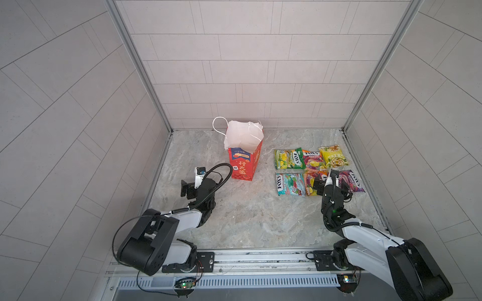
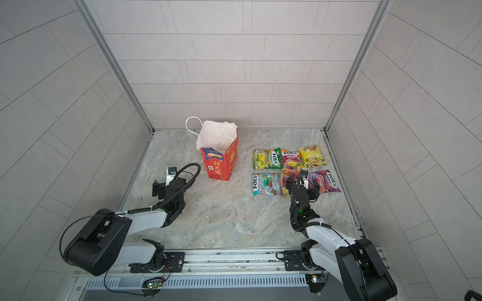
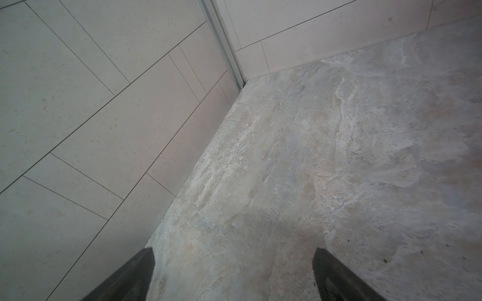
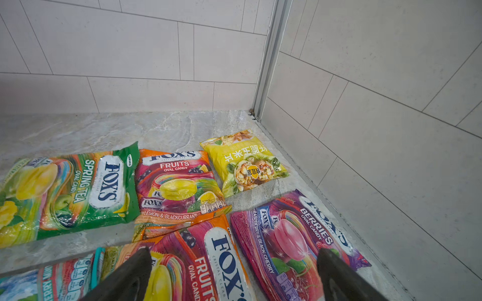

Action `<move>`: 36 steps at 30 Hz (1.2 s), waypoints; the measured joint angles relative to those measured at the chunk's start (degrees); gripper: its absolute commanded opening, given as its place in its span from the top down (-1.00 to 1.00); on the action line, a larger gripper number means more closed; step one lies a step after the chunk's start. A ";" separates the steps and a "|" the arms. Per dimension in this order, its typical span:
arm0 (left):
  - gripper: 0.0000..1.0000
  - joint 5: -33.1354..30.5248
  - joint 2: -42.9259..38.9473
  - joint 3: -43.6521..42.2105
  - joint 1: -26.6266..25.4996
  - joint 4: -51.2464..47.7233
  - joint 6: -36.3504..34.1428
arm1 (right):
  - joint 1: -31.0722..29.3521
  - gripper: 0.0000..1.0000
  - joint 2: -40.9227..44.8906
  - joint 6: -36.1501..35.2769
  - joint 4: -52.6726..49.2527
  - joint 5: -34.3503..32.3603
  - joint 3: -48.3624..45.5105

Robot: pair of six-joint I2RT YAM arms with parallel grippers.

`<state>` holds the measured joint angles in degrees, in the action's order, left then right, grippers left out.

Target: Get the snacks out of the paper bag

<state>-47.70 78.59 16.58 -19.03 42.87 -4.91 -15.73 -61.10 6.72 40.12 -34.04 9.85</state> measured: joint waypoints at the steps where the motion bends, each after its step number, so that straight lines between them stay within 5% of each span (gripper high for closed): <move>1: -1.00 0.98 0.70 0.02 1.29 2.03 0.33 | 0.02 -0.99 -1.57 -0.52 1.09 -0.13 -0.02; 8: -1.00 10.40 6.95 -1.62 9.97 16.63 4.11 | 0.90 -1.00 -10.25 -2.64 14.80 -0.09 -2.43; 17: -1.00 20.61 14.73 -3.41 10.40 26.08 3.15 | 4.13 -1.00 -19.54 -5.44 28.17 1.36 -3.04; 28: -1.00 26.93 13.55 5.16 14.64 14.82 5.07 | 8.90 -1.00 -29.59 -5.07 32.00 9.97 1.36; 36: -1.00 28.20 13.55 5.16 14.99 11.69 5.57 | 10.43 -1.00 -29.88 -3.63 21.24 10.88 9.81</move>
<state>-19.51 92.14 21.74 -4.03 54.57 0.67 -5.30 -90.98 3.09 61.36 -23.16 19.66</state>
